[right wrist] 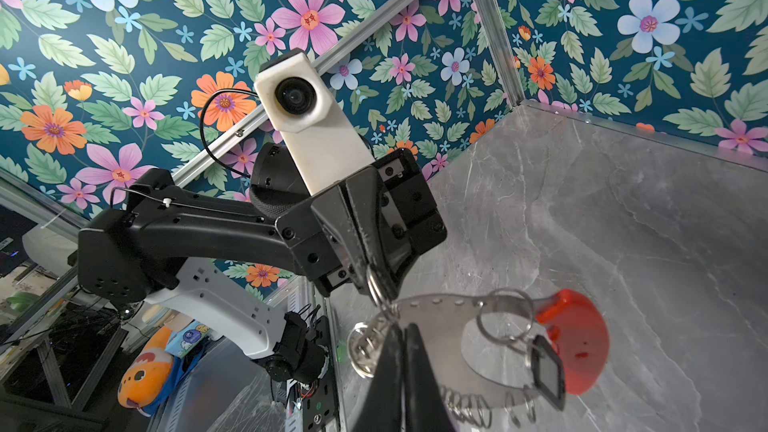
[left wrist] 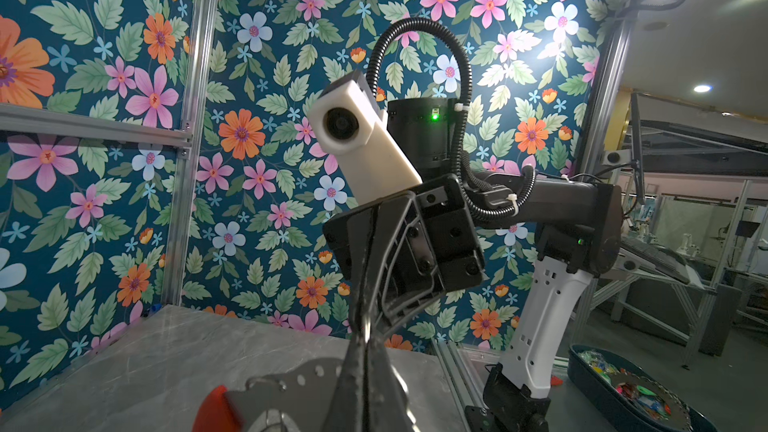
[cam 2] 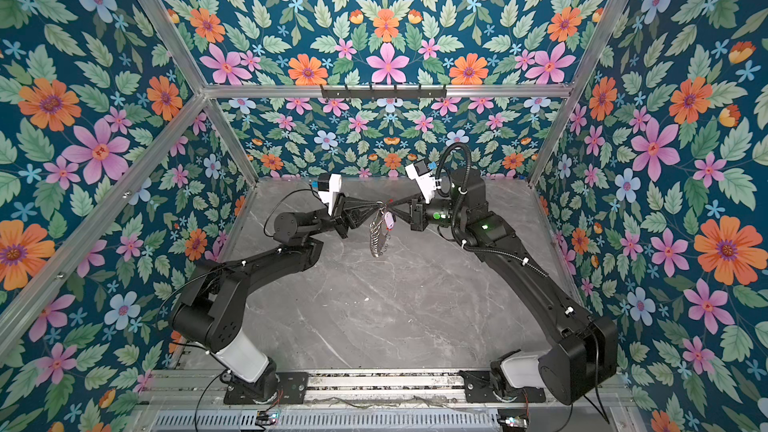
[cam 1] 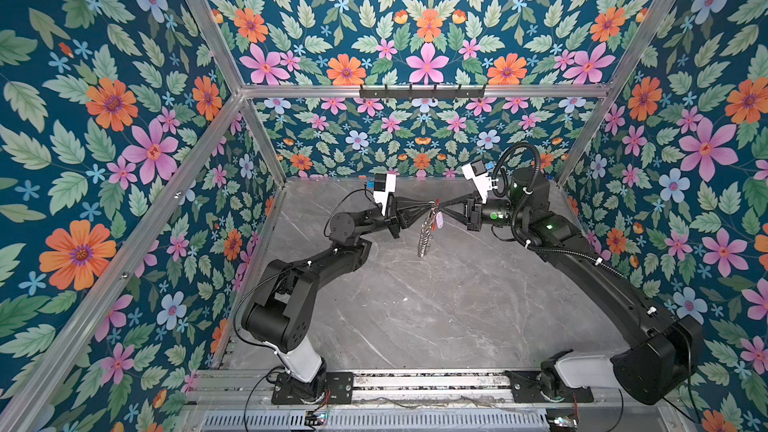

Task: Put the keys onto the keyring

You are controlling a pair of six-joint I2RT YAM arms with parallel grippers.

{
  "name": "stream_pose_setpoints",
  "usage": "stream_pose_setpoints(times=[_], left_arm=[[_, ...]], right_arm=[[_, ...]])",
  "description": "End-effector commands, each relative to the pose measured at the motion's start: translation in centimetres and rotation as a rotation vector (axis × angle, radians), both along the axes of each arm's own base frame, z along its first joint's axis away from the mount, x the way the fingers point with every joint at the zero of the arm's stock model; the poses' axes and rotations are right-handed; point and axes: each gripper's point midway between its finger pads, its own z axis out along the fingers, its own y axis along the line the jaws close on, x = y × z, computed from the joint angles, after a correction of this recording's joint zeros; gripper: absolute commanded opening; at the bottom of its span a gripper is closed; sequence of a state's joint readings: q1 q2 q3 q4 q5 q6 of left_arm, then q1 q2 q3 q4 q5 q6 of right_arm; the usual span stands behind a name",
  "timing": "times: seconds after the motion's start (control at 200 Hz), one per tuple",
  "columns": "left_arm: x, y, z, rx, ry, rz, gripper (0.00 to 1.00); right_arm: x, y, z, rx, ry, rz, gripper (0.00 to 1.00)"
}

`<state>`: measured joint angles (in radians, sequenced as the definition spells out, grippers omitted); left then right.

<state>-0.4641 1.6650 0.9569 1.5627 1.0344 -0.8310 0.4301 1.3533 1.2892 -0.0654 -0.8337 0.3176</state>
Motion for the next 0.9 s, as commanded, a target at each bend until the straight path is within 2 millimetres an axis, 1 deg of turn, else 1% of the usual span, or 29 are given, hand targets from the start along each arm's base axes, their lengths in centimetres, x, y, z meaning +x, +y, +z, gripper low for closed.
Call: stream_pose_setpoints(times=[0.0, 0.16, 0.3, 0.395, 0.45, 0.51, 0.55, 0.645, 0.765, 0.895], left_arm=[[-0.6, 0.7, 1.6, -0.070, -0.069, 0.023, 0.00], [-0.8, 0.4, 1.4, -0.078, -0.065, 0.020, 0.00], [-0.6, 0.3, 1.2, -0.082, -0.052, 0.027, 0.00], [-0.5, 0.3, 1.1, -0.084, -0.050, 0.029, 0.00], [-0.5, 0.3, 1.1, -0.082, -0.051, 0.028, 0.00], [-0.6, 0.2, 1.1, -0.080, -0.048, 0.022, 0.00], [-0.5, 0.2, 1.1, -0.079, -0.046, 0.020, 0.00], [-0.5, 0.1, 0.9, -0.075, -0.032, 0.010, 0.00], [-0.5, 0.0, 0.8, -0.072, -0.022, 0.002, 0.00], [-0.5, -0.2, 0.9, -0.075, -0.017, -0.004, 0.00]], right_arm=[[0.1, 0.1, -0.1, 0.005, 0.009, 0.003, 0.00], [0.0, 1.0, 0.2, 0.023, 0.011, 0.029, 0.00], [0.0, 1.4, -0.2, 0.019, 0.025, 0.038, 0.00], [0.1, 1.1, -0.4, 0.002, 0.026, 0.015, 0.00], [0.6, 0.5, -0.6, -0.022, 0.023, -0.040, 0.00], [1.1, -0.4, -0.7, -0.051, 0.008, -0.106, 0.08], [1.3, -1.1, -0.3, -0.061, -0.009, -0.143, 0.14], [1.0, -1.7, 0.6, -0.066, -0.045, -0.167, 0.19], [0.4, -1.6, 1.7, -0.054, -0.072, -0.148, 0.20], [-0.4, -0.7, 2.3, -0.032, -0.089, -0.091, 0.18]])
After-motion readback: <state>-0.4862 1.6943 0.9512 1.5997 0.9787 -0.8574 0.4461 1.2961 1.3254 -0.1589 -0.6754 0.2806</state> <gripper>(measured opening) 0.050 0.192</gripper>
